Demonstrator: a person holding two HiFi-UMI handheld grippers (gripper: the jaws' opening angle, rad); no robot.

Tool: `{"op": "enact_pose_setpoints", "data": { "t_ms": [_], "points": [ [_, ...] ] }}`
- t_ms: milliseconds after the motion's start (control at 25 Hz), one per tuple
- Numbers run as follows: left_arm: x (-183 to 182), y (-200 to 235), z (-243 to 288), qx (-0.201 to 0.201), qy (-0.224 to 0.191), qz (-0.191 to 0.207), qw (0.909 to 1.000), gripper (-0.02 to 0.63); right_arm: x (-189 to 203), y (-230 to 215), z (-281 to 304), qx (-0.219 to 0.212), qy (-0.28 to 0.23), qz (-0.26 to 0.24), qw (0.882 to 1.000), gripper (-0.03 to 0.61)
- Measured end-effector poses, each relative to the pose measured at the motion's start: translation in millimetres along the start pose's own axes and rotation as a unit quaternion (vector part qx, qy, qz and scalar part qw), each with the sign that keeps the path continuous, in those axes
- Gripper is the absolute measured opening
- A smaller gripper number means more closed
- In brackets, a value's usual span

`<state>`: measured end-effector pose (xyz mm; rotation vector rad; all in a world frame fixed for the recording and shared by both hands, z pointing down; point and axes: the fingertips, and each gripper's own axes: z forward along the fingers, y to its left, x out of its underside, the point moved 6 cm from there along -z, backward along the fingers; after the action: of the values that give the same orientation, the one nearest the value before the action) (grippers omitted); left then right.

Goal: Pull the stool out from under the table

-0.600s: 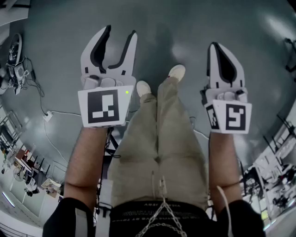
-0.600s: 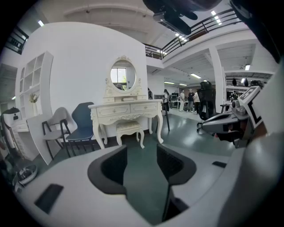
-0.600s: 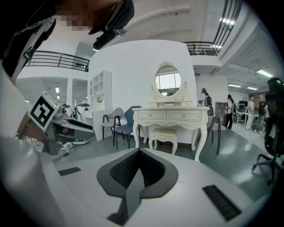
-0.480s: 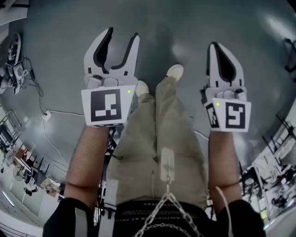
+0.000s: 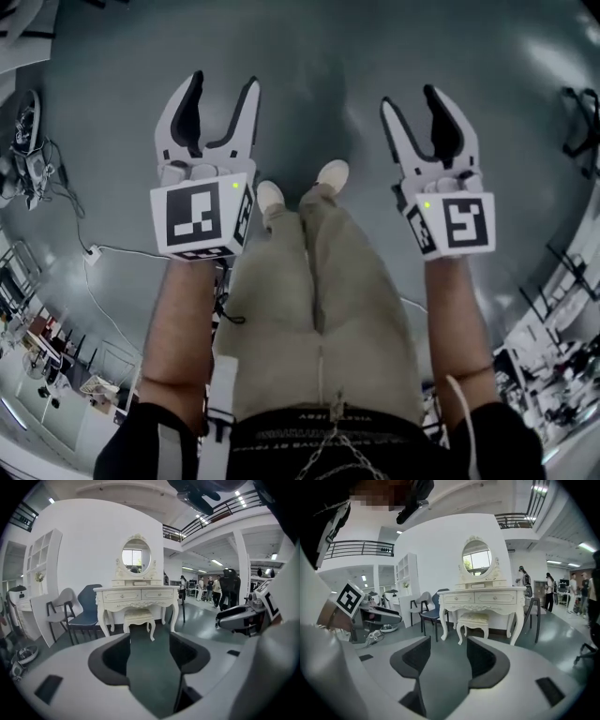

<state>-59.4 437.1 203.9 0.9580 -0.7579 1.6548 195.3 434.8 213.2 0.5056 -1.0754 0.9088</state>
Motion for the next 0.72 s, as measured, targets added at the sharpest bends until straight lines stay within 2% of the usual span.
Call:
{"op": "enact_pose_setpoints", "data": {
  "t_ms": [240,400,720],
  "points": [
    [5.0,5.3,22.1,0.0,0.012,-0.003,0.9999,0.25,-3.4,-6.1,23.4,-0.018,-0.003,0.007,1.0,0.27],
    [4.5,16.9,39.5,0.004,0.011,0.006,0.9999,0.25,1.5,-7.0,43.1,-0.022,0.016,0.014,1.0,0.276],
    [-7.1,56.3,95.9,0.014,0.013,0.018,0.9996,0.25,-12.7,-18.5,99.2,-0.015,0.03,0.027,0.999,0.276]
  ]
}}
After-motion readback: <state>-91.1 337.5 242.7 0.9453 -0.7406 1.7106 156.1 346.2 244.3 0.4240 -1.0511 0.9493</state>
